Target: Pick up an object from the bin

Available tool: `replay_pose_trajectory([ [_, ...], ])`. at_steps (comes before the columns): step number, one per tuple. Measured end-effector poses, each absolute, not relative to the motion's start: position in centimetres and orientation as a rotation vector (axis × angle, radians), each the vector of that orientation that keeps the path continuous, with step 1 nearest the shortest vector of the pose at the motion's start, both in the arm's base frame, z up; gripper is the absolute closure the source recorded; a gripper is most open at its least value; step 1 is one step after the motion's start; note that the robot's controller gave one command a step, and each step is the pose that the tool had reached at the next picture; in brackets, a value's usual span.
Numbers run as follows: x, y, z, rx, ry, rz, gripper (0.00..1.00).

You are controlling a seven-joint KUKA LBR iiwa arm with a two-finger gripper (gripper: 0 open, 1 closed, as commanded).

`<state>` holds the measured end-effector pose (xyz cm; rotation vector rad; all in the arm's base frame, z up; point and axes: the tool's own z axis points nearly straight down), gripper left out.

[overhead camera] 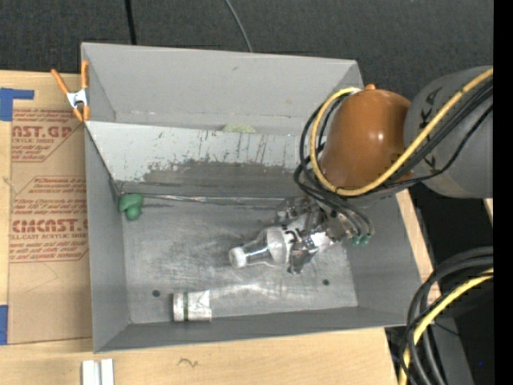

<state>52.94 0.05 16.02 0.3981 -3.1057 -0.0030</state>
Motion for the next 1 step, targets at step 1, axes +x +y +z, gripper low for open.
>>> replay_pose_trajectory([
  [1,51.7,0.62,22.02,0.428,-3.108,-0.003,1.0],
])
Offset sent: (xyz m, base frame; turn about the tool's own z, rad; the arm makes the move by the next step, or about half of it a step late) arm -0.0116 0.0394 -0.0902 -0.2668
